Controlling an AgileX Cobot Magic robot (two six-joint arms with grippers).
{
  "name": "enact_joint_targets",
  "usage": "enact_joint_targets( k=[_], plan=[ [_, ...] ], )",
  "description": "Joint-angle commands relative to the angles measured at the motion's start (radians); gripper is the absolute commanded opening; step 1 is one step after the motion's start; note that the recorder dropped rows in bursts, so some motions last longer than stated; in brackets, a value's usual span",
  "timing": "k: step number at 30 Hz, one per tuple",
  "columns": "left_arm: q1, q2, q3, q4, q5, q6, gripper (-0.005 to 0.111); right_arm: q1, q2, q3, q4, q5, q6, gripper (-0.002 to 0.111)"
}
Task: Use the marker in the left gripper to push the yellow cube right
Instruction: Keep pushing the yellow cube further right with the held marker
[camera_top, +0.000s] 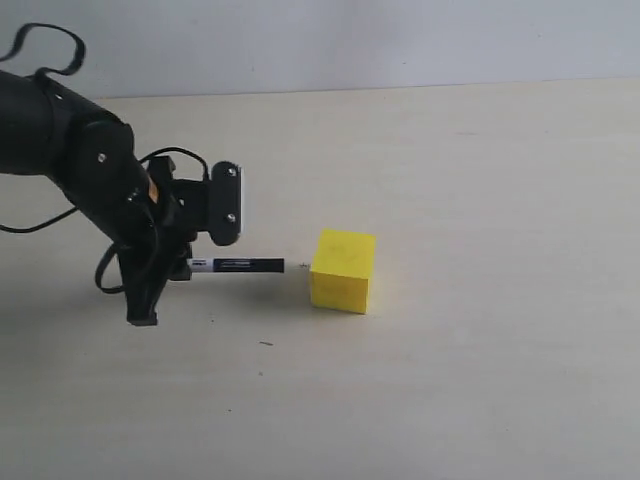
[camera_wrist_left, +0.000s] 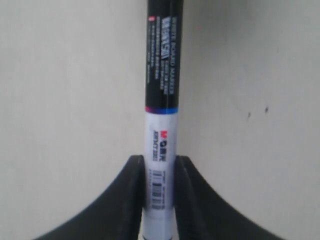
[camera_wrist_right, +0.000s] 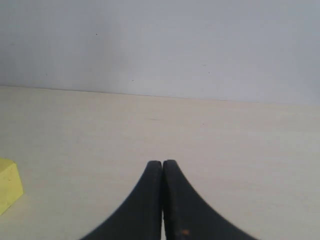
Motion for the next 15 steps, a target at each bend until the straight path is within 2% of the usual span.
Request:
enact_joint_targets(
  k=[1,3,5,11,15],
  plan=[
    [-0.104,0.035,-0.023,-0.031,-0.068,-0.017,0.000,-0.004,-0.006,0.005,0.003,-0.006,-0.001,0.000],
    [-0.133,0.039,-0.038,-0.031,-0.045,-0.033,0.000,-0.004,-0.006,0.005,0.003,-0.006,-0.001,0.000],
    [-0.135,0.034,-0.052,-0.025,0.000,-0.051,0.000,-0.004,-0.006,0.005,0.003,-0.006,-0.001,0.000],
    [-0.075,0.011,-0.063,-0.022,0.108,-0.099,0.000,-0.004,-0.006,0.005,0.003,-0.006,-0.001,0.000],
    [-0.073,0.017,-0.063,-0.034,0.113,-0.101,0.000,-0.004,-0.006,0.005,0.003,-0.008,-0.001,0.000]
  ],
)
